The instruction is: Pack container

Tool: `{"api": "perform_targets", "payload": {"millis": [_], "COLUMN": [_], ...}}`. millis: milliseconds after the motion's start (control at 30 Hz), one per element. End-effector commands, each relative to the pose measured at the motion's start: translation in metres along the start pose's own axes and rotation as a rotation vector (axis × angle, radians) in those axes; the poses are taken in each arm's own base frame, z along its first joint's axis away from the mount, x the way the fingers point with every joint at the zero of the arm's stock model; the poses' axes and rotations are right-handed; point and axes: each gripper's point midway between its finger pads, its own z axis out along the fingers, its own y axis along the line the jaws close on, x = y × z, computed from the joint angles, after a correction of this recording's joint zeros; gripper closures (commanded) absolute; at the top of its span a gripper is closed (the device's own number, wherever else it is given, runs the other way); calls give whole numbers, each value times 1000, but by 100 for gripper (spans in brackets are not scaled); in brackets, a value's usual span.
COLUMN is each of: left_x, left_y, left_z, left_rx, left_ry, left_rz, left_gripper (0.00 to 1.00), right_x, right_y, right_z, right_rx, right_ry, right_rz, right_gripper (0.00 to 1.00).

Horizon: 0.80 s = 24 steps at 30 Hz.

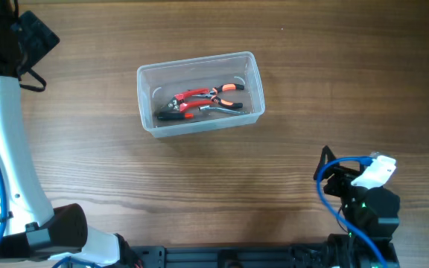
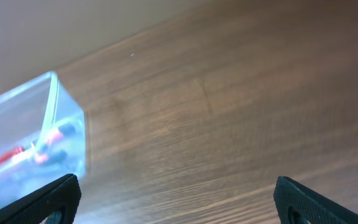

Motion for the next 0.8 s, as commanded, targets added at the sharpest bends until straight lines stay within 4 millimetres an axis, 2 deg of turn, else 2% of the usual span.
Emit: {"api": "perform_targets", "payload": {"millis": [0, 200, 500, 767], "left_x": [-3, -3, -3, -3], "left_y": [2, 2, 2, 2], "left_z": [-1, -1, -1, -1], "left_rx": [-6, -6, -6, -6], "left_ry": [-10, -9, -9, -9], "left_rz": [7, 7, 7, 7], "left_gripper": [0, 0, 0, 0], "right_x": [-8, -4, 21, 18], "right_y": [11, 12, 4, 5], "right_z": [-7, -6, 7, 7], "right_rx": [-58, -70, -61, -62], "right_ry": [-59, -70, -14, -25], "right_rz": [-263, -276, -276, -277], "right_gripper": [0, 0, 0, 0]}}
